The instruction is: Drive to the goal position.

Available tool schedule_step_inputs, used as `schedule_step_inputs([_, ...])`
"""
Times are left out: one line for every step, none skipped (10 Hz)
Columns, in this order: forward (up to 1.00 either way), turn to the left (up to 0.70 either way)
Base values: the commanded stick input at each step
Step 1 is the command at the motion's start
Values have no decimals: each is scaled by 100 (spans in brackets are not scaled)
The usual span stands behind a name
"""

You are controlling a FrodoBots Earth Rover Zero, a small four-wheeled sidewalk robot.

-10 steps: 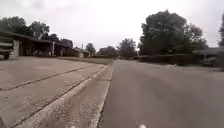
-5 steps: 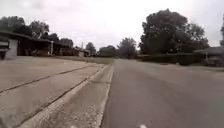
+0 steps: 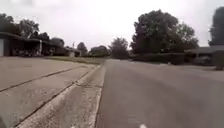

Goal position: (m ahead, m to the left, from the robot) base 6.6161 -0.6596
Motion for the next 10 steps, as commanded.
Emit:
schedule_step_inputs([70, 0])
schedule_step_inputs([70, 0])
schedule_step_inputs([70, 0])
schedule_step_inputs([70, 0])
schedule_step_inputs([70, 0])
schedule_step_inputs([70, 0])
schedule_step_inputs([70, 0])
schedule_step_inputs([70, 0])
schedule_step_inputs([70, 0])
schedule_step_inputs([70, 0])
